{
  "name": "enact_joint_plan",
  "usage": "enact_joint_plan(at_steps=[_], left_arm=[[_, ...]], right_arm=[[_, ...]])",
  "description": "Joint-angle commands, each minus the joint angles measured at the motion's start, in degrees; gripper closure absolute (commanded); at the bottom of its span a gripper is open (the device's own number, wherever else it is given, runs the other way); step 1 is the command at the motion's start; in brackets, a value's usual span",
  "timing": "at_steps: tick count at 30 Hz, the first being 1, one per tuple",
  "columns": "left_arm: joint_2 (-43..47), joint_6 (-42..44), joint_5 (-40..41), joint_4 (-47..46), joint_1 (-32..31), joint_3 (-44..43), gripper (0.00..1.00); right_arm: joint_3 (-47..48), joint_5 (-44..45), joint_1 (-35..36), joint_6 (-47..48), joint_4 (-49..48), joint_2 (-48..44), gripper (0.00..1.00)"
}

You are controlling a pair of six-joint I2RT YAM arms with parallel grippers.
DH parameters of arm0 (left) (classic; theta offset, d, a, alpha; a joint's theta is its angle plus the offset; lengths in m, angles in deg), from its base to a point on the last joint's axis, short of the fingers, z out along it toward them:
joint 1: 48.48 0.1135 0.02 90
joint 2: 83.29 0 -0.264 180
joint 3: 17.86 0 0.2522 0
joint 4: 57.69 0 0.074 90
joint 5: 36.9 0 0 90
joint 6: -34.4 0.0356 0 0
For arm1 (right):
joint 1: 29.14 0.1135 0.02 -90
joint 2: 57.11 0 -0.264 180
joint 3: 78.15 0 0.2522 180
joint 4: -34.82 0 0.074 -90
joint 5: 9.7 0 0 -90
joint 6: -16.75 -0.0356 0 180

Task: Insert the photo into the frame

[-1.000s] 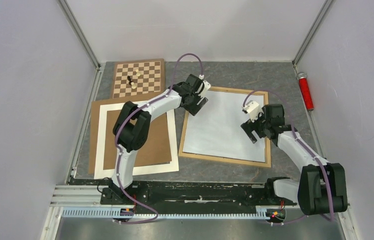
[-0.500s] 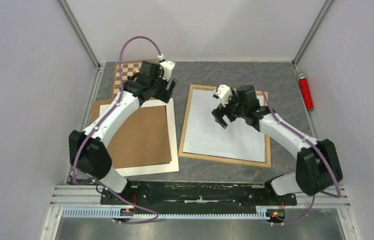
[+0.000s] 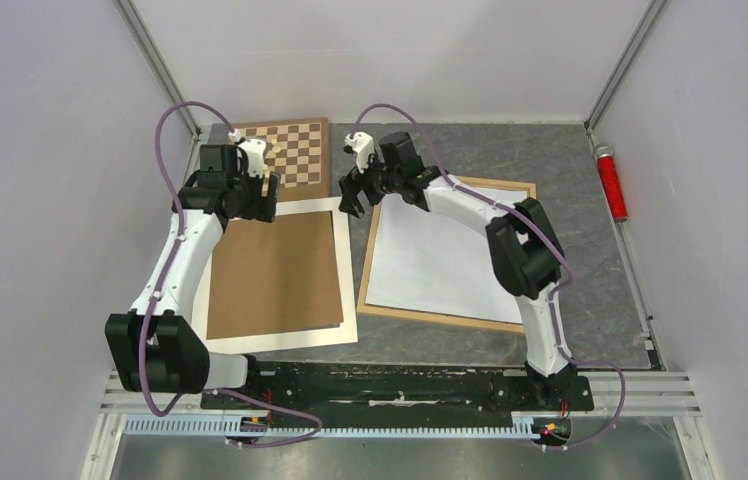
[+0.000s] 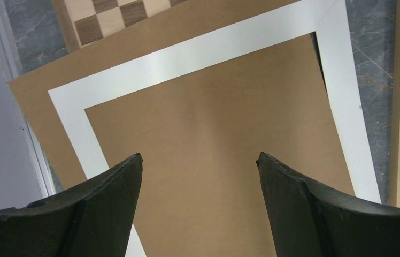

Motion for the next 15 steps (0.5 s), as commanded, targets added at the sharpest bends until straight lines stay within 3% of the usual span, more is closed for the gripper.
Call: enact_joint_plan(at_steps=[1, 15], left_arm=[[2.75, 1.77, -3.02, -0.49, 2.93, 0.37, 0.14], [3.07, 0.30, -5.41, -1.64, 6.11, 1.25, 0.15]], right_arm=[[7.26, -3.73, 0.16, -9.15, -2.23, 7.83, 0.06], [5.90, -10.50, 0.03, -23.22, -10.37, 16.83, 0.14]])
